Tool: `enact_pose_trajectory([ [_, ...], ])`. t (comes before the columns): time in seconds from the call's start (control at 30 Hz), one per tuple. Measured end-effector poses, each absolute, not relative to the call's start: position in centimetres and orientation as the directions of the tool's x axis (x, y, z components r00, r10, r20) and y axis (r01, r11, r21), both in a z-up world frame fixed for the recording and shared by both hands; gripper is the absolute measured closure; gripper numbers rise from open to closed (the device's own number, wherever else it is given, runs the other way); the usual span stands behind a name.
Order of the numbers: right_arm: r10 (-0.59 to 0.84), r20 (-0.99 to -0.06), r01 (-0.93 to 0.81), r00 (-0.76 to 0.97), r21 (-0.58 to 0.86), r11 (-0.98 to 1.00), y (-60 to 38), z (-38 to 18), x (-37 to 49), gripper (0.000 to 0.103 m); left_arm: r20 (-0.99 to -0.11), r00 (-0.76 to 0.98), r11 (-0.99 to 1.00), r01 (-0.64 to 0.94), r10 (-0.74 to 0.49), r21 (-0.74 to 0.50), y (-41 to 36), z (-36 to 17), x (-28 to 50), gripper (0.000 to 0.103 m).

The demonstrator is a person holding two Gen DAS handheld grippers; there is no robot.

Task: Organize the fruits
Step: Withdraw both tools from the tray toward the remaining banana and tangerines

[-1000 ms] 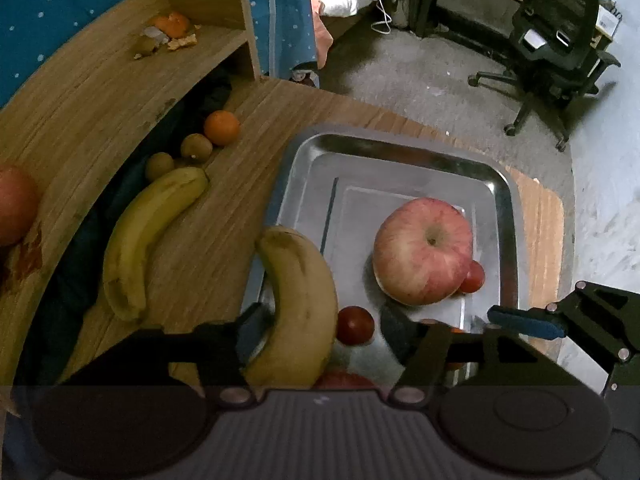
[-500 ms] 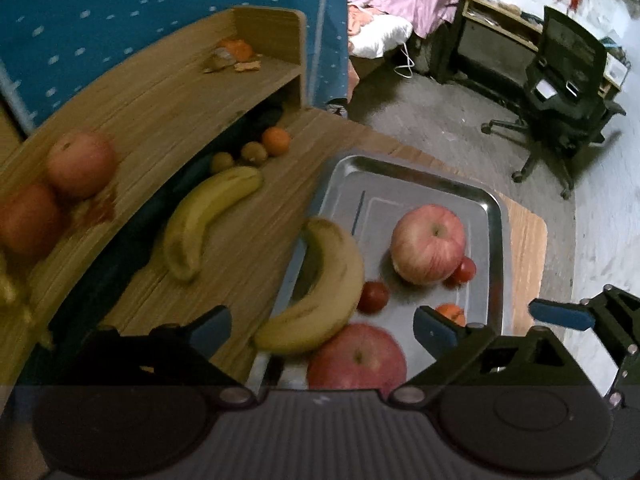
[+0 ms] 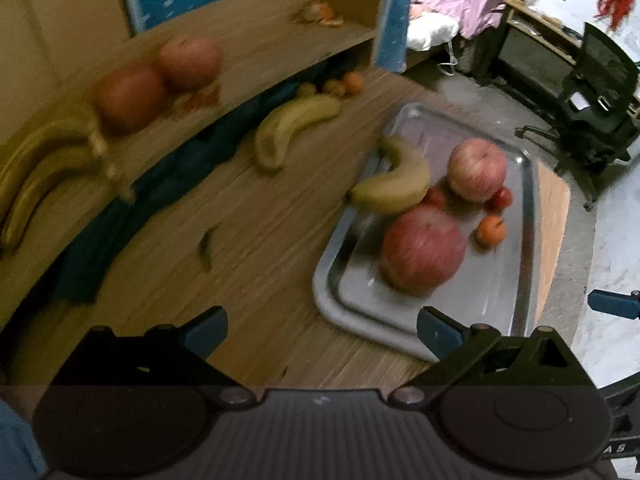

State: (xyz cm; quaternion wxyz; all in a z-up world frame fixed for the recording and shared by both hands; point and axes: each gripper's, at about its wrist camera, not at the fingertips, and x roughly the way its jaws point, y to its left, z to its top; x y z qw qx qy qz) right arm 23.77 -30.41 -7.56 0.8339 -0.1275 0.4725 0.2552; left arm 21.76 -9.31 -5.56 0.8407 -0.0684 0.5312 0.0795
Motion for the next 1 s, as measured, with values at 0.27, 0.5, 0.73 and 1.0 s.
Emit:
enact_pose_trajectory([
  [0.27, 0.291, -0.905, -0.657, 0.309, 0.018, 0.754, -26.4, -8.5, 22.2, 0.001, -0.926, 0.361, 0.949, -0.316, 0.109, -0.011, -6.2, -6.6, 17.3, 0.000],
  [0.5, 0.316, -0.911, -0.762, 0.264, 0.004, 0.648, -22.8, -8.5, 21.4, 0.001, -0.932, 0.322, 0.891, -0.453, 0.166, 0.002, -2.5, -6.8, 13.8, 0.000],
  [0.73, 0.329, -0.899, -0.823, 0.289, -0.057, 0.565, -20.5, -7.6, 21.4, 0.001, -0.925, 0.326, 0.835, -0.551, 0.193, -0.019, 0.3, -6.7, 12.8, 0.000],
  [1.0, 0.344, -0.885, -0.833, 0.314, -0.084, 0.546, -19.7, -6.8, 23.7, 0.001, -0.915, 0.337, 0.810, -0.586, 0.223, -0.018, 1.3, -6.2, 14.6, 0.000],
])
